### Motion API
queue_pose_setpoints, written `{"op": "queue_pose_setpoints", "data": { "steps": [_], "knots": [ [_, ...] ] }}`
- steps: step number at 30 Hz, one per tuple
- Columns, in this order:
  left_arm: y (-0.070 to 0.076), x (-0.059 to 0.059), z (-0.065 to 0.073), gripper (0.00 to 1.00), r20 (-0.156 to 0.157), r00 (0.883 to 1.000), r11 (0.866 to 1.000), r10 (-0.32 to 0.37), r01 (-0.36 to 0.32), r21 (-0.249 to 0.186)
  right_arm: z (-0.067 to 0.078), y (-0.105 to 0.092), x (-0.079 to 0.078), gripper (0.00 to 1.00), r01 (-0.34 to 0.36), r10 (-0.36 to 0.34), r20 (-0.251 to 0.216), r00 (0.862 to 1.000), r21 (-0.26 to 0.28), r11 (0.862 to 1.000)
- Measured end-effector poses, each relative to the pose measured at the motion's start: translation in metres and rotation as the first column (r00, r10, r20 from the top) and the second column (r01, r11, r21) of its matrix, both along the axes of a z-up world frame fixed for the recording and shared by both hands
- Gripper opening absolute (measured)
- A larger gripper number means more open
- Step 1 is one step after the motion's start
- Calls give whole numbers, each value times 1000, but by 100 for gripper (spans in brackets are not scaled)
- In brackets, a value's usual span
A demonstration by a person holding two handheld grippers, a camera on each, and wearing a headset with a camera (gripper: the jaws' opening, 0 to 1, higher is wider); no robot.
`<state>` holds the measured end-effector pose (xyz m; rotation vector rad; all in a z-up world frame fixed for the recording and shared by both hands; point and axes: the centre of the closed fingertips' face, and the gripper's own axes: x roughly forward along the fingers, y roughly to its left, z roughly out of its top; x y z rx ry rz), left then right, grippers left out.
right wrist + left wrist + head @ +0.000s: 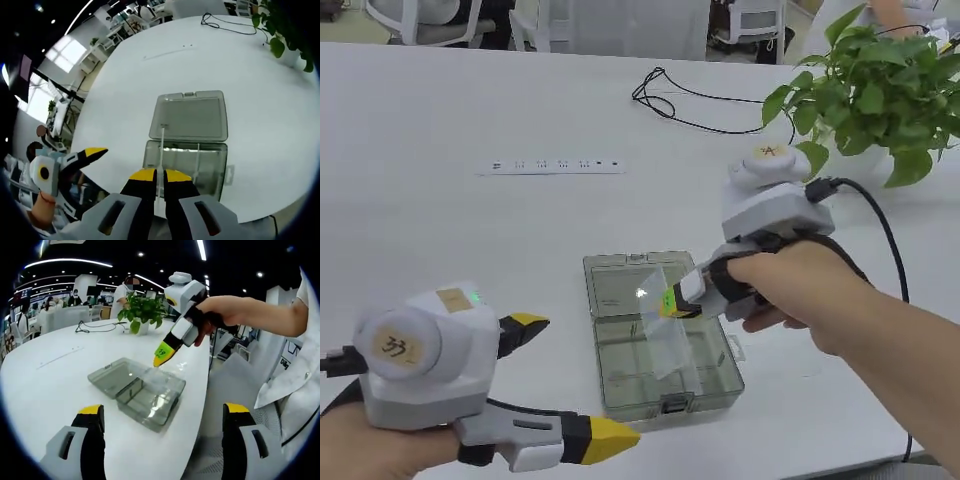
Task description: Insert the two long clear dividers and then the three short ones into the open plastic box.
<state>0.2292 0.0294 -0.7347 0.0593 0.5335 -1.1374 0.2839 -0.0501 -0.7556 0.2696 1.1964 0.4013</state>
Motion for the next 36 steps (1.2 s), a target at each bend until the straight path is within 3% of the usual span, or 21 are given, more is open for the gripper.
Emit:
{"op": "queue_pose_setpoints", "data": {
  "steps": [4,12,22,30,36],
  "knots": [
    [-1,2,0,100,0,1000,1000,2,-2,-15,-10,1,-3,6,21,-21,-36,999,2,1000],
    [-3,3,0,100,-5,1000,999,0,0,-41,-22,-2,0,6,20,-23,-58,998,-38,999],
    [-4,2,-2,100,-23,1000,999,7,-9,-53,-31,0,-5,6,29,-33,-90,995,-40,999],
    [-4,3,-1,100,-28,1000,998,12,-13,-61,-22,2,-7,6,30,-32,-84,996,-31,999],
    [-6,3,2,100,-30,1000,997,10,-12,-71,-18,4,-7,6,21,-24,-133,991,-21,1000]
  ]
}}
